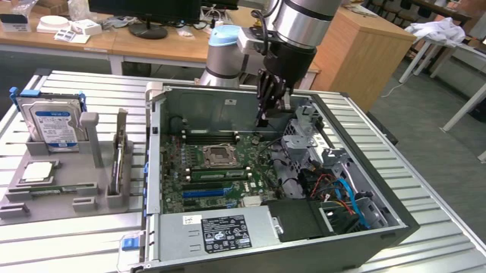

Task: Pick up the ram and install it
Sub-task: 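Press down the ram until it locks into place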

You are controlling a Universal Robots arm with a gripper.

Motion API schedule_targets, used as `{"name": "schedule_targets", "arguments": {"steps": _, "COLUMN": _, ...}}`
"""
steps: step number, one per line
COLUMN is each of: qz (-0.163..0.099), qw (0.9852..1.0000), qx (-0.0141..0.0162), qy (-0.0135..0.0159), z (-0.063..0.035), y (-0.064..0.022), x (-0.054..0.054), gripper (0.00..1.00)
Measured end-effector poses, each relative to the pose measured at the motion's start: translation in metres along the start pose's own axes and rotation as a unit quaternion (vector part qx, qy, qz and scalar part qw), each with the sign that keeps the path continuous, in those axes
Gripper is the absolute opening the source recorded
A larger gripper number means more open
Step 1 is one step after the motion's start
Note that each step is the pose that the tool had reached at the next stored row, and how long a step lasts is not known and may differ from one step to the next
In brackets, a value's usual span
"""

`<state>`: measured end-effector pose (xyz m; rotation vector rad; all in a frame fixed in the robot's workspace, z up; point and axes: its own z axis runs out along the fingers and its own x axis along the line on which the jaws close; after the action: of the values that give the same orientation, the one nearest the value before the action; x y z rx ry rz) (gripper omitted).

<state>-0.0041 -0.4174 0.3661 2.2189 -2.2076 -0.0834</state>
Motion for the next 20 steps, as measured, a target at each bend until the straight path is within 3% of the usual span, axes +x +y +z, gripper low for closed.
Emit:
{"name": "schedule_targets", "arguments": {"steps": 9, "qz": 0.0, "qw": 1.0, "qx": 0.0, "qy": 0.0, "z": 0.0029, "y": -0.0003, "x": 0.0, "gripper": 0.11}}
{"name": "schedule_targets", "arguments": {"steps": 20, "qz": 0.0, "qw": 1.0, "qx": 0.0, "qy": 0.0, "z": 0.0197, "y": -0.001, "x": 0.001, "gripper": 0.11}}
